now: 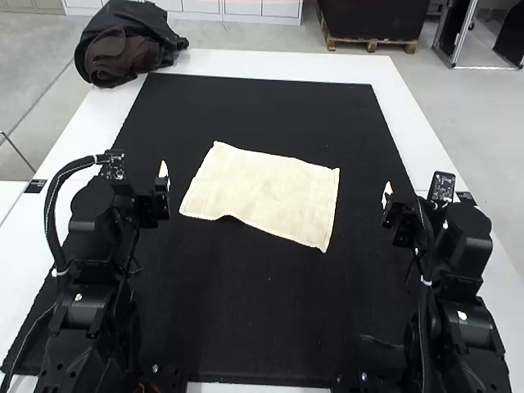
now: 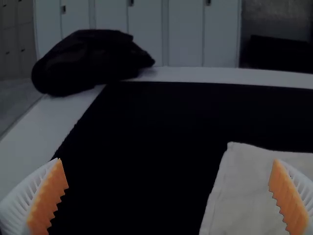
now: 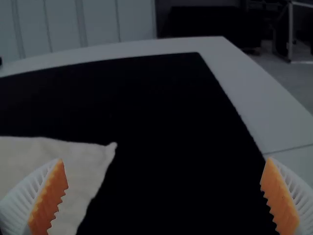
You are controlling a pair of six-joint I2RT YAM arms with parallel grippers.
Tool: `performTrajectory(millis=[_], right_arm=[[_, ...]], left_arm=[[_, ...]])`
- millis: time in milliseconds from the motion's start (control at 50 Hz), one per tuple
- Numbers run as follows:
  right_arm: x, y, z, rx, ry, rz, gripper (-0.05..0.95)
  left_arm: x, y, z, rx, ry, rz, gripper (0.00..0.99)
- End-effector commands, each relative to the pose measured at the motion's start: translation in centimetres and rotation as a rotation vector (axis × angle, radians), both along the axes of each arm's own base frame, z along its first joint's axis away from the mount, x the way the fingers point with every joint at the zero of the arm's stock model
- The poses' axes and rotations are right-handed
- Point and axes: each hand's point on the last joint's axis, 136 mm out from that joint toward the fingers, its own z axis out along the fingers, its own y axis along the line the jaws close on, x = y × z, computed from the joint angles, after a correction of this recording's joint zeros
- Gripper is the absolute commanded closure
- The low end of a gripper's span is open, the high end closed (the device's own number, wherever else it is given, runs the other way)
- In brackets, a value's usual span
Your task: Fold the towel.
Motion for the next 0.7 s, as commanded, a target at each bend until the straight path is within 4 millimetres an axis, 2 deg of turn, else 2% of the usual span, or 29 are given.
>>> performTrajectory(millis=[0,600,680], right_arm=[[0.00,0.18,-0.28,-0.001,0.004,0.013,-0.01],[0.00,0.14,-0.10,-0.006,-0.002,0.012,-0.01],[0.04,0.14,0.25,-0.047,-0.014,0.015,-0.01]], left_arm=[[-0.04,0.02,0.29,0.013,-0.015,0.004,0.030],[-0.06,0.09,0.44,0.019,-0.020,0.007,0.030],[-0.07,0.13,0.74,0.032,-0.031,0.009,0.031]])
